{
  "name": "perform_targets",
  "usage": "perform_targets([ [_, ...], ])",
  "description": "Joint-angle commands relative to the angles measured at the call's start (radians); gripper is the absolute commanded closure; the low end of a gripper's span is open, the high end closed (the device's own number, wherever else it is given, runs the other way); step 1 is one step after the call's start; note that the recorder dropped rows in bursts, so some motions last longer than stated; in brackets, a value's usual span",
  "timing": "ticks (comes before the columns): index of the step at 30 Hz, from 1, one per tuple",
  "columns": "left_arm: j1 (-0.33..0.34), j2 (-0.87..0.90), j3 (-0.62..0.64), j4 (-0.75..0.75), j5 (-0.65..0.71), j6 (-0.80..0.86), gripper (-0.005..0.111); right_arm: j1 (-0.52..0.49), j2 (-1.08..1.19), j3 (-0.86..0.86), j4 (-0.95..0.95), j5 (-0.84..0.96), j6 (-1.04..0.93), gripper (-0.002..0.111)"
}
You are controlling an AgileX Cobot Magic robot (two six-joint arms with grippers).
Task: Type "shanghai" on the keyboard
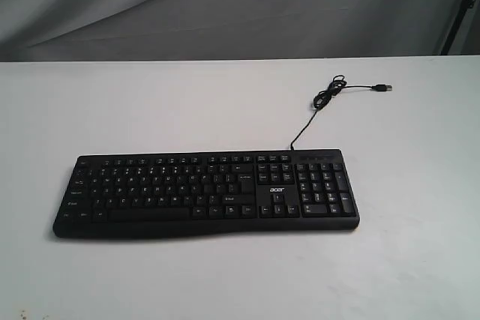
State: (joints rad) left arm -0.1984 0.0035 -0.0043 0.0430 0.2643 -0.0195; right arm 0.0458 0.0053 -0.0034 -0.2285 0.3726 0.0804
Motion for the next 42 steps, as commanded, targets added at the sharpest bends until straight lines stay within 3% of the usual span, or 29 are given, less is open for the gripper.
perform_targets([
  [1, -0.004, -0.003, 0.004, 0.001, -0.005, -0.003, 0.107, 0.003, -0.005, 0.003, 0.002, -0.002, 0.007, 0.108],
  [30, -0.004, -0.003, 0.004, 0.001, -0.005, -0.003, 0.107, 0.003, -0.005, 0.003, -0.017, -0.069, 0.003, 0.108],
  [42, -0.004, -0.003, 0.004, 0.001, -0.005, -0.003, 0.107, 0.003, -0.005, 0.003, -0.034, -0.501, -0.002, 0.108],
])
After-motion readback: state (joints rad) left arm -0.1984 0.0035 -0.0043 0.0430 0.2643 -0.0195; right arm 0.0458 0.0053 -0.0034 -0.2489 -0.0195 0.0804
